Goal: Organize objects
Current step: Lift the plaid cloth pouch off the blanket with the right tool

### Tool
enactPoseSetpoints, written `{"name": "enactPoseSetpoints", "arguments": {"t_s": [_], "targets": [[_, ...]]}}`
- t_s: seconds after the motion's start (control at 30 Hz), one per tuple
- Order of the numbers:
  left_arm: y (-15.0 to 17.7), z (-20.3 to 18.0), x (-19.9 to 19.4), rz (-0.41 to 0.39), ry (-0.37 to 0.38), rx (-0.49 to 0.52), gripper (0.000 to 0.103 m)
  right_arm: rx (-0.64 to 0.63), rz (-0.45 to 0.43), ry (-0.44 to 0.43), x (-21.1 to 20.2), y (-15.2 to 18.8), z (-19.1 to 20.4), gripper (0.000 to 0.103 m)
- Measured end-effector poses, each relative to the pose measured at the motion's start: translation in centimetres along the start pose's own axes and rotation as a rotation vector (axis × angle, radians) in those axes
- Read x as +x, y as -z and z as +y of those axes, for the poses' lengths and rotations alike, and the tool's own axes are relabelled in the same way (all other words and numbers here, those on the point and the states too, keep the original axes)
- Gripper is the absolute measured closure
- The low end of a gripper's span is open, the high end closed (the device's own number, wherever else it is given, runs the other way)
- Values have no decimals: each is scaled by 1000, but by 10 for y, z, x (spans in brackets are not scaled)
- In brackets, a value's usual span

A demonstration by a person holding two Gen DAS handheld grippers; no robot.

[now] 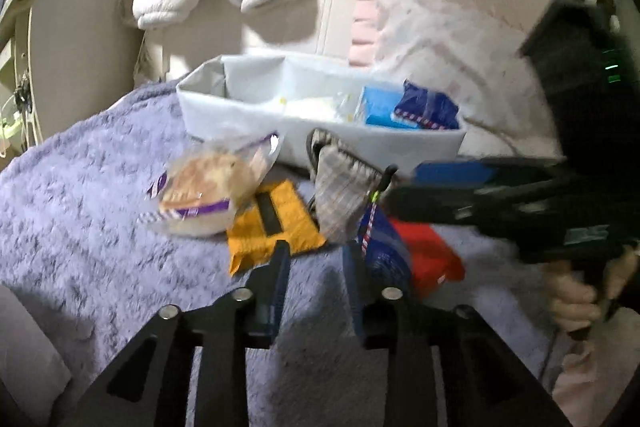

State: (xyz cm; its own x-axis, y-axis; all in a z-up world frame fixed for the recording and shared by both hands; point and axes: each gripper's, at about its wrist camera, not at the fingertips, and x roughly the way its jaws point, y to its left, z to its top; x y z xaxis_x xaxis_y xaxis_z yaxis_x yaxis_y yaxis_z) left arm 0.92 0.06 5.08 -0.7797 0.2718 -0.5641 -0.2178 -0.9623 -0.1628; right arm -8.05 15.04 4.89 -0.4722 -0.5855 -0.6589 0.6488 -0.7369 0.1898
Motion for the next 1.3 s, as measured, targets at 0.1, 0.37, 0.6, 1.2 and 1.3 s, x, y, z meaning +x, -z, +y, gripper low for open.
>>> {"name": "enactPoseSetpoints", "arguments": {"t_s": [0.1,0.37,0.6,1.2,1.3], "targets": [[-9,5,4,-11,26,-40,69,10,14,-36,20,-11,-11,34],[-3,-2,-1,3,-72,-51,69,10,-8,65,64,-28,-1,42],[9,-28,-8,-25,25,25,69,-60,-126,176,56,-6,0,74],[-5,-30,-13,-47,91,4,50,196,-262,-48,-53,-27,-24,88],[0,-20,0,-7,99,-29,50,135,-217,-2,-53,-29,-10,88]]}}
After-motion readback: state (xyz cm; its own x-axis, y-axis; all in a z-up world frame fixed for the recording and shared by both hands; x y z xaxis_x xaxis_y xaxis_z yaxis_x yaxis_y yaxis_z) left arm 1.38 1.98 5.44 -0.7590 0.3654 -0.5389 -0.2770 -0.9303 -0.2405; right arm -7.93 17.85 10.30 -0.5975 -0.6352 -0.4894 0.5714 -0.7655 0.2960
